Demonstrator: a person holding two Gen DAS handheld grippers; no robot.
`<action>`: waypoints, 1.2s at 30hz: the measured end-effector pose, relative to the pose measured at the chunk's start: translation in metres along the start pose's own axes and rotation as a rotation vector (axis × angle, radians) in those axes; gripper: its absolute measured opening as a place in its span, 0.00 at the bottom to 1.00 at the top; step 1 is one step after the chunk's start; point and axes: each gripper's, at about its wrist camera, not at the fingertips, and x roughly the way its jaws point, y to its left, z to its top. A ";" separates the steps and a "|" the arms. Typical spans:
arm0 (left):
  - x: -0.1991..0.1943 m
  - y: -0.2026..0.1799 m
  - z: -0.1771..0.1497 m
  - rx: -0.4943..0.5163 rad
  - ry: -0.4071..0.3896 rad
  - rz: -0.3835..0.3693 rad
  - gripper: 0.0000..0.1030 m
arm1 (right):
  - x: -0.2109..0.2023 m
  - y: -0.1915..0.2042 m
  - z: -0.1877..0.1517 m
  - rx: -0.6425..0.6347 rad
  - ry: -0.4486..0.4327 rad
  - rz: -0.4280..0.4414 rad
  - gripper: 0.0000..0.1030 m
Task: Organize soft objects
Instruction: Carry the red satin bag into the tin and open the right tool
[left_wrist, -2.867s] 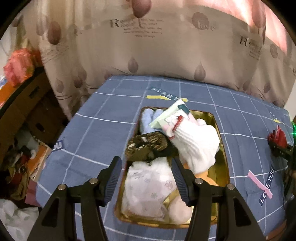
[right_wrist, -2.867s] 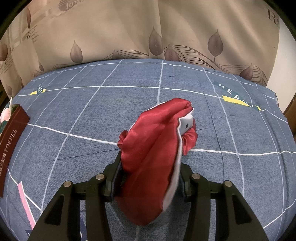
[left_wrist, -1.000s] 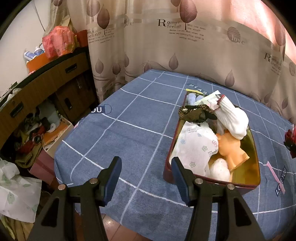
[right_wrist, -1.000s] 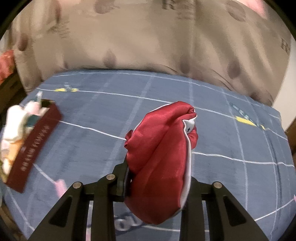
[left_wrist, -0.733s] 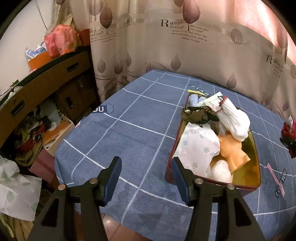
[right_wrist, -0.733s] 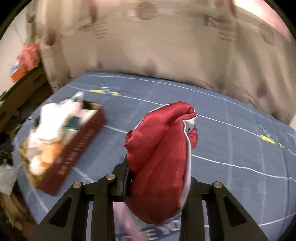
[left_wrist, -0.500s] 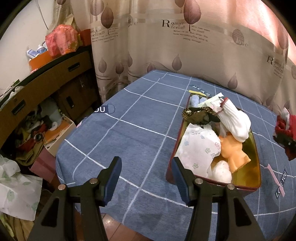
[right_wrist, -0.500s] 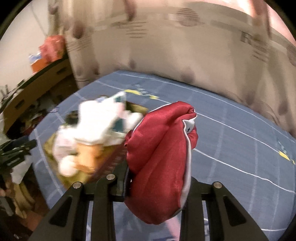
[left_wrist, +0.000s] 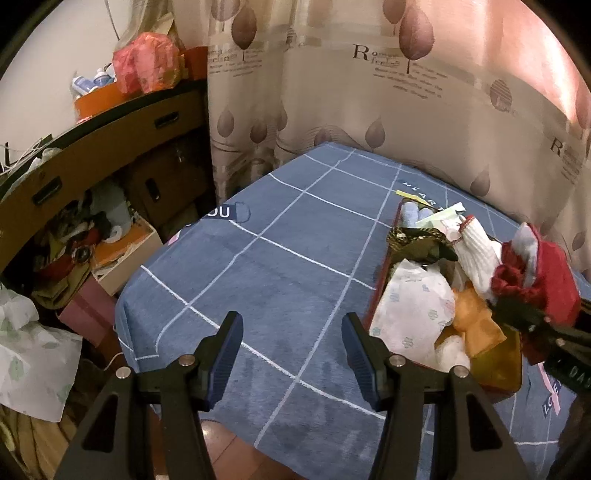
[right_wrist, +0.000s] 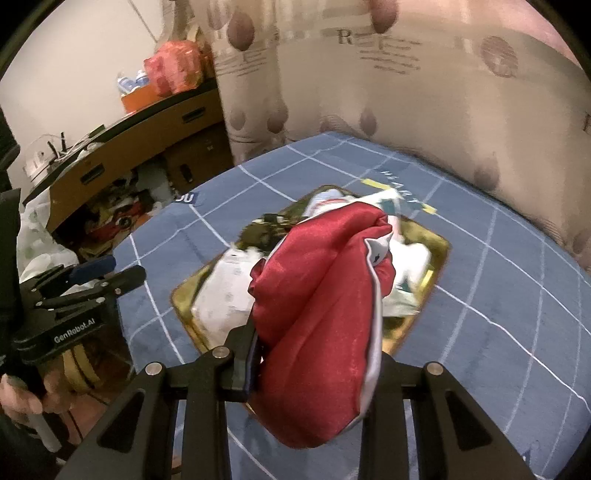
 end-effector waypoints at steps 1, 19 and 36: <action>0.000 0.000 0.000 -0.001 0.000 0.002 0.55 | 0.003 0.004 0.000 -0.005 0.002 0.007 0.27; 0.000 -0.001 0.000 0.013 -0.005 0.001 0.55 | 0.052 0.023 0.008 -0.049 0.059 -0.011 0.45; -0.003 -0.011 -0.004 0.038 -0.010 -0.008 0.55 | 0.000 0.020 -0.001 0.023 -0.062 -0.040 0.91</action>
